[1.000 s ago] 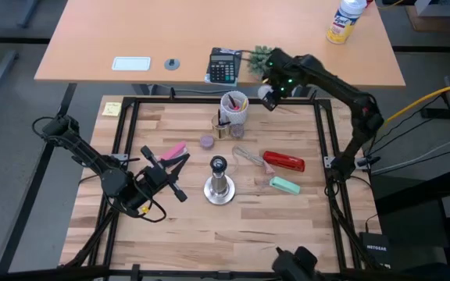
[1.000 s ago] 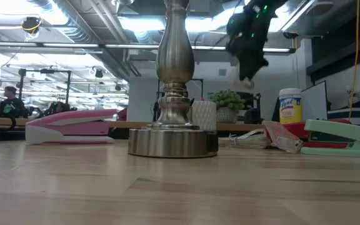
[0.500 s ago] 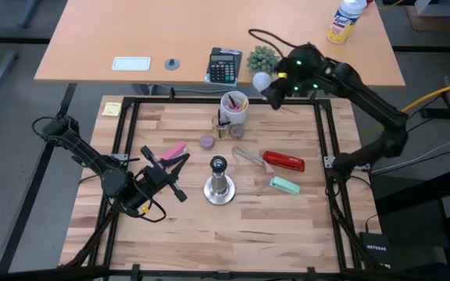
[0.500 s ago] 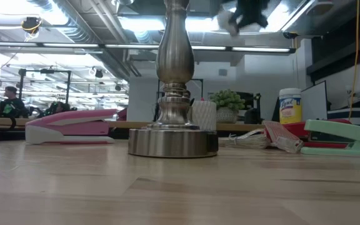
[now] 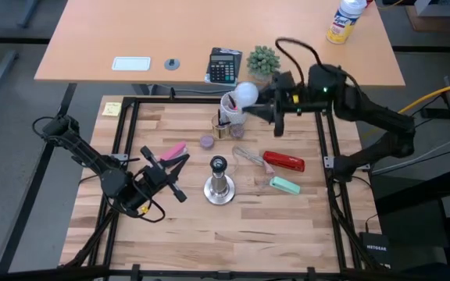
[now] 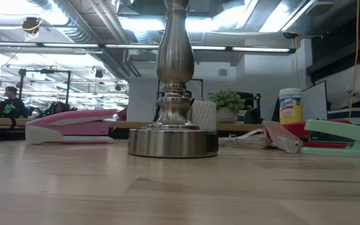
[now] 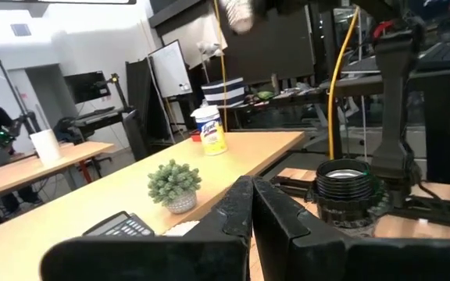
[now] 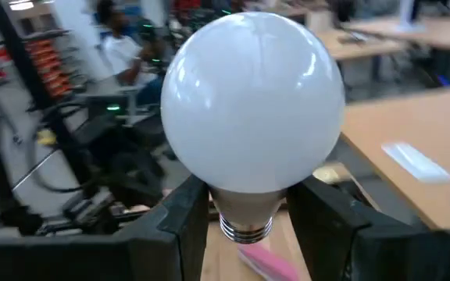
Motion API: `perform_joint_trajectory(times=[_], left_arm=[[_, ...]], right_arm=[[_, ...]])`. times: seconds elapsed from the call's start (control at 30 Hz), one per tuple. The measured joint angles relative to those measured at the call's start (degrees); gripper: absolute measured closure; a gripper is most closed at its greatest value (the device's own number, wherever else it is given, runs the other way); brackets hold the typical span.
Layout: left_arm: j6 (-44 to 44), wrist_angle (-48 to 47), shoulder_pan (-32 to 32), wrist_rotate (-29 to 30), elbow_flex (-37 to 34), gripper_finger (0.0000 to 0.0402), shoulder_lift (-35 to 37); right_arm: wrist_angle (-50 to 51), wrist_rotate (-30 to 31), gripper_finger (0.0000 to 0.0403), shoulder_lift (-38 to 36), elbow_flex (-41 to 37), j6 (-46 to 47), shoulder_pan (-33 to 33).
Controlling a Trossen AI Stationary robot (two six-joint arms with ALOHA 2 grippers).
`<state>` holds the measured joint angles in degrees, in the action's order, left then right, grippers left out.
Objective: Screw lightbulb
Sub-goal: Insert the lightbulb into the lamp socket
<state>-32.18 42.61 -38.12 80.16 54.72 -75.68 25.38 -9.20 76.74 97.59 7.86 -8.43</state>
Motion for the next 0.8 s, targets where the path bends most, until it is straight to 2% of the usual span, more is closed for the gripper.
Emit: perform_joint_trajectory(times=[0.17,0.3,0.6,0.8], left_arm=[[0.9,0.0,-1.9,0.0,0.0,0.0400,0.0],[1.4,0.0,-3.8,0.0,0.0,0.0400,0.0],[3.7,0.0,-6.8,0.0,0.0,0.0400,0.0],[4.8,-0.2,-7.7,0.0,0.0,0.0400,0.0]], right_arm=[[-7.9,6.2,0.0242,1.2,-1.6,-5.4,7.6],[-15.8,7.5,0.0242,1.8,-5.2,-7.1,10.8],[-37.0,7.7,0.0242,2.3,-18.8,-6.8,13.1],[-55.7,7.7,0.0242,2.3,-29.2,-5.2,13.1]])
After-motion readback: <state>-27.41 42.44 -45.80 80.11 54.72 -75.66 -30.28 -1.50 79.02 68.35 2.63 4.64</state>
